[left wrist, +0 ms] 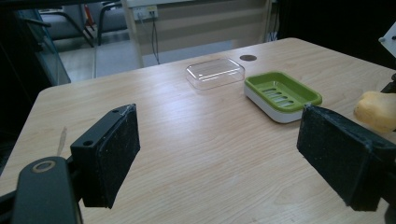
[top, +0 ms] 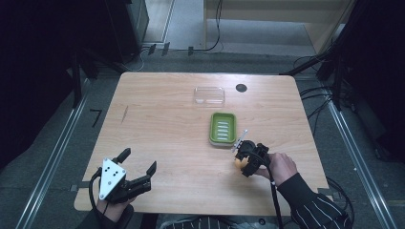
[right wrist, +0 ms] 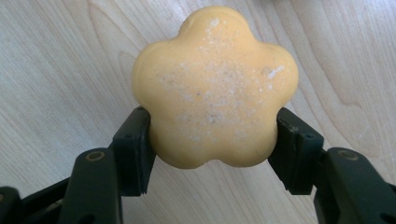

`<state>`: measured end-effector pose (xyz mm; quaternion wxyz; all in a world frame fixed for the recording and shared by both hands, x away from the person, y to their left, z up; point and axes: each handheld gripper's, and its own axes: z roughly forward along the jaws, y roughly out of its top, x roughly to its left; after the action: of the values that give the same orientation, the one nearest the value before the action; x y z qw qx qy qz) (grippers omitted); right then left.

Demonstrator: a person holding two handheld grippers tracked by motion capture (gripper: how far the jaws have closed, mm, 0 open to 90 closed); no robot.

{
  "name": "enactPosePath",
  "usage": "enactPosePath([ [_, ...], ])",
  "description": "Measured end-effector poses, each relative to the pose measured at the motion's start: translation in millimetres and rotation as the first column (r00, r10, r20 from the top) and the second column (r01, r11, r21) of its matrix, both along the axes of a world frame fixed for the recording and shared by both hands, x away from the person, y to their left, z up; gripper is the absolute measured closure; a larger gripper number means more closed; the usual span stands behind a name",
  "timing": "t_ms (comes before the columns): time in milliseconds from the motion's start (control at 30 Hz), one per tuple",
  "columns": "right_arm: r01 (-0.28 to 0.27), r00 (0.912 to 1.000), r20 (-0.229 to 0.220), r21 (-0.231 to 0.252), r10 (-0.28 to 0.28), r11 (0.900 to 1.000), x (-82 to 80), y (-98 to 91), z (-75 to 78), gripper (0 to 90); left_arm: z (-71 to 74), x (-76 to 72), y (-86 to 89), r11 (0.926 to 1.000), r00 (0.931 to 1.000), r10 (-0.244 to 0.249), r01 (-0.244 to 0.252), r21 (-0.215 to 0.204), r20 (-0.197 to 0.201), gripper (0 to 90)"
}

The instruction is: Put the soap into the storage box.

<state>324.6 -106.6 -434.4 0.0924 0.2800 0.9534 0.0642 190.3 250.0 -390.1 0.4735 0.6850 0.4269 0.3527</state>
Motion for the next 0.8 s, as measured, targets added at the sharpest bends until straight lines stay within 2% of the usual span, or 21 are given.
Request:
enactPosePath([
  [800, 0.032, 0.9985, 0.043, 0.028, -0.034, 0.9991, 14.0, -2.3, 17.8, 39.7, 0.0, 0.1, -0.4, 1.0000, 1.0000, -0.003, 0.003, 0.005, -0.001, 13.7],
])
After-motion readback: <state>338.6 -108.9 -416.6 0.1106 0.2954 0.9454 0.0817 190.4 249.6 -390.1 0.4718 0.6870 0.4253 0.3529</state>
